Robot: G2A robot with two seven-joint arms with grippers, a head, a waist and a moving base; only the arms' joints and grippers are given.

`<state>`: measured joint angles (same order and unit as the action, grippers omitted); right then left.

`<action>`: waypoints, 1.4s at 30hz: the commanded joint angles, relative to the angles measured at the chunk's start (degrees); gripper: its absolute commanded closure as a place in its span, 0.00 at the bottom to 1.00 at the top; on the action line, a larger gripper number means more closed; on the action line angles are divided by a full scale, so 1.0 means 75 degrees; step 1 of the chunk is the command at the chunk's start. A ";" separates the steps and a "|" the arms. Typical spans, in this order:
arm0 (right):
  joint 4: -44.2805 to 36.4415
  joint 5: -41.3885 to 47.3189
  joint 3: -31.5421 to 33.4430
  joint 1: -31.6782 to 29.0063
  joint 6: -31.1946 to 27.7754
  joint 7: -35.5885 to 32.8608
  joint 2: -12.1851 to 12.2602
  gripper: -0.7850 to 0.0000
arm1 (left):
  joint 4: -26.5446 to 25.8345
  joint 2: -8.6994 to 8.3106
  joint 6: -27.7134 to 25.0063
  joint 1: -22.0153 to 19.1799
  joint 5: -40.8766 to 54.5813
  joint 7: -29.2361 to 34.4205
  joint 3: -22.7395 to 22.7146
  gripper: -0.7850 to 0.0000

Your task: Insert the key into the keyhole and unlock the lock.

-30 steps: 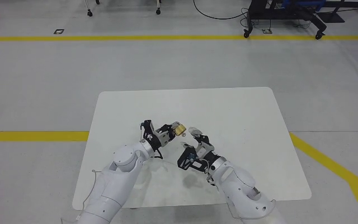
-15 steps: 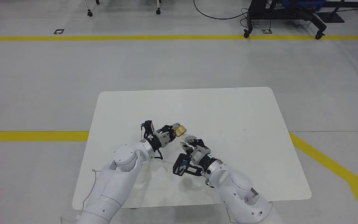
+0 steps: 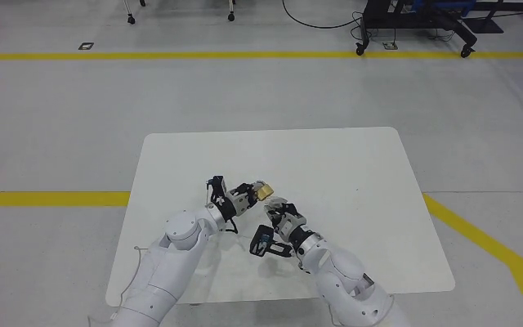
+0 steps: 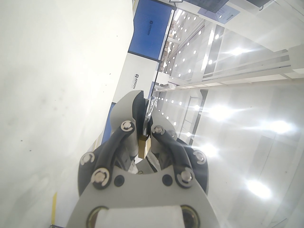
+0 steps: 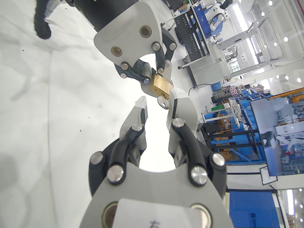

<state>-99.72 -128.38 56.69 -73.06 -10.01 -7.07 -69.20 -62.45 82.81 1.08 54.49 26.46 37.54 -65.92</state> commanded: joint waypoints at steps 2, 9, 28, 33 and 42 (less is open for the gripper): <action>0.0026 -0.0017 -0.0031 0.0010 0.0039 -0.0051 -0.0026 1.00 | 0.0009 -0.0008 0.0000 -0.0002 -0.0022 0.0058 0.0015 1.00; 0.0021 0.0272 0.0067 -0.0065 -0.0064 -0.0023 -0.0059 1.00 | 0.0017 -0.0022 -0.0038 -0.0013 -0.0038 0.0107 0.0026 1.00; 0.0103 0.5085 0.0952 0.0079 -0.0787 -0.0896 -0.0298 1.00 | -0.0080 -0.0046 -0.0919 0.0014 0.0044 0.0456 0.0034 1.00; 0.0121 0.6191 0.1263 0.0065 -0.1201 -0.1005 -0.0295 1.00 | -0.0062 -0.0068 -0.1133 -0.0008 -0.0175 0.0442 0.0041 1.00; 0.0252 0.7945 0.1746 0.0098 -0.1734 -0.1519 -0.0271 1.00 | -0.0026 -0.0101 -0.1515 -0.0040 -0.0473 0.0503 0.0065 1.00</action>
<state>-97.91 -69.79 69.55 -72.39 -22.66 -18.14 -71.26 -62.69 82.08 -10.08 54.21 23.12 41.28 -65.45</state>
